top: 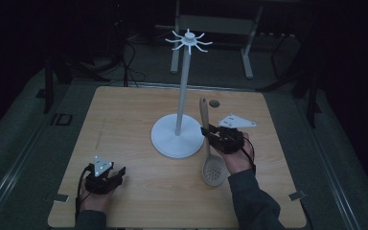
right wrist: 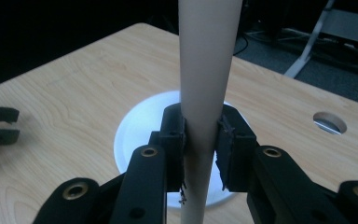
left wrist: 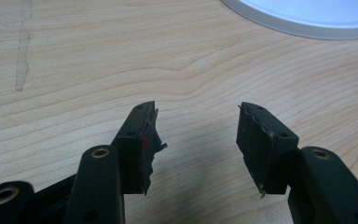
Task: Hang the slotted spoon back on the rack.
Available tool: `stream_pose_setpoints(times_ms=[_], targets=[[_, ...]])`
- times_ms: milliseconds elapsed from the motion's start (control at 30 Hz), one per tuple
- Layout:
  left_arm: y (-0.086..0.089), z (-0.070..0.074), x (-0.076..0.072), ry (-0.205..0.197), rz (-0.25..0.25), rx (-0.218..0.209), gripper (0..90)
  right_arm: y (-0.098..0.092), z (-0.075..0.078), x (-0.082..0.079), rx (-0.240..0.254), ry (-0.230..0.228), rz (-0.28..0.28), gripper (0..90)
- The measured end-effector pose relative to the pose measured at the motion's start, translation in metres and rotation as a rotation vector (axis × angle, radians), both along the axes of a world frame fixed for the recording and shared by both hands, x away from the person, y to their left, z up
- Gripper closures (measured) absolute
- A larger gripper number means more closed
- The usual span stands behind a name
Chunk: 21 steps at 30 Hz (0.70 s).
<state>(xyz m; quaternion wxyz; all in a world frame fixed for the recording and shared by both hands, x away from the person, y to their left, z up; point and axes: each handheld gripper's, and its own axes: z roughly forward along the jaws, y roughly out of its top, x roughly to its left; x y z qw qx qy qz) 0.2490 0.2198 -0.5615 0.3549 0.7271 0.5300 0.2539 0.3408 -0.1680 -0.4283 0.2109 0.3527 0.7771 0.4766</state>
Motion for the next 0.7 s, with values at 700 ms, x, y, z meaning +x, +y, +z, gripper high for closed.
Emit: stream_pose_setpoints(times_ms=[700], targets=[[0.001,0.001,0.000,-0.006,0.003,-0.003,47.8,0.000,0.013,0.012,0.062,-0.034,0.003,74.1]])
